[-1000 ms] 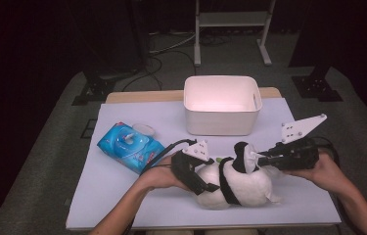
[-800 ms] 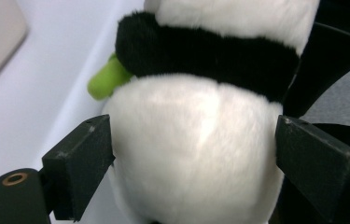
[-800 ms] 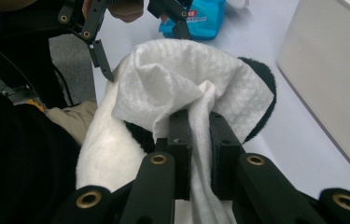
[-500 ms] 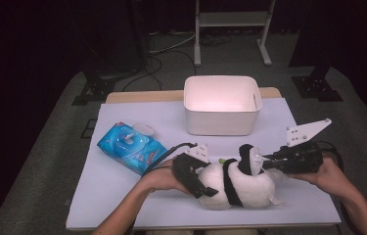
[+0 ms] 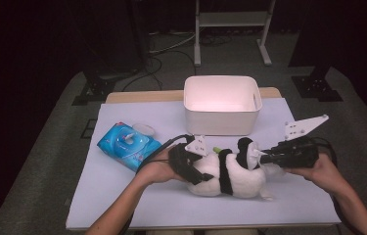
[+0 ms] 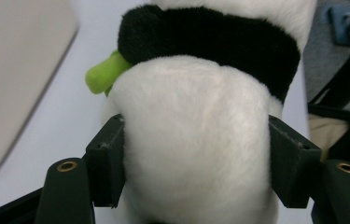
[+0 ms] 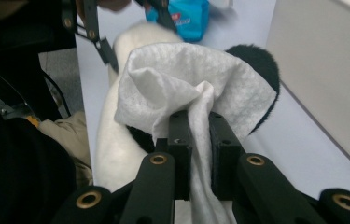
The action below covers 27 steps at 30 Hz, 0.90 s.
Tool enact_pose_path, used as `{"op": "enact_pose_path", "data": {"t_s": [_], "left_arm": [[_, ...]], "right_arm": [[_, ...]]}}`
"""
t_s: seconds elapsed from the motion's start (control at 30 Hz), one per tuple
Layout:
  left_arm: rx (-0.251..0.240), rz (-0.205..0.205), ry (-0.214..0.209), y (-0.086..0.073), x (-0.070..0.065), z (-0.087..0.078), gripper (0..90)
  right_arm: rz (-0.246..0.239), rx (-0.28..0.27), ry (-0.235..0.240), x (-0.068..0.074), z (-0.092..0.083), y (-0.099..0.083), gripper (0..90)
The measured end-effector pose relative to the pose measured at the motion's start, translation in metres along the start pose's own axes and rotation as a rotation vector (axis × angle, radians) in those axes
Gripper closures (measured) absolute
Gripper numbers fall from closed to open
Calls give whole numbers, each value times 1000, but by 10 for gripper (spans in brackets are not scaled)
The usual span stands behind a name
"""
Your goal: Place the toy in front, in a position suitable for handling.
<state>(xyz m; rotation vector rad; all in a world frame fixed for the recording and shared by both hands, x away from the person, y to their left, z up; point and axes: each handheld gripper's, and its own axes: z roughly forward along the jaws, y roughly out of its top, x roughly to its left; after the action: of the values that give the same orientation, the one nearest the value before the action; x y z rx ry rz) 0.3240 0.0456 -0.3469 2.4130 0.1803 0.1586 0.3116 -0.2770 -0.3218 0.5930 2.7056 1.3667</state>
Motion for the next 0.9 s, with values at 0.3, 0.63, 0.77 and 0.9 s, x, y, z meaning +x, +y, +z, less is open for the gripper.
{"op": "enact_pose_path", "data": {"t_s": [0.3,0.63,0.77,0.9], "left_arm": [[-11,-38,9,-15,-3,-2,324],[-8,4,11,-14,-13,-1,317],[-7,21,10,-15,-19,-2,312],[-14,12,-4,-15,-18,-3,300]], "right_arm": [[-38,64,18,2,29,15,804],[-57,60,17,6,29,23,805],[-50,46,-11,2,22,25,804],[-42,53,-12,2,24,22,804]]}}
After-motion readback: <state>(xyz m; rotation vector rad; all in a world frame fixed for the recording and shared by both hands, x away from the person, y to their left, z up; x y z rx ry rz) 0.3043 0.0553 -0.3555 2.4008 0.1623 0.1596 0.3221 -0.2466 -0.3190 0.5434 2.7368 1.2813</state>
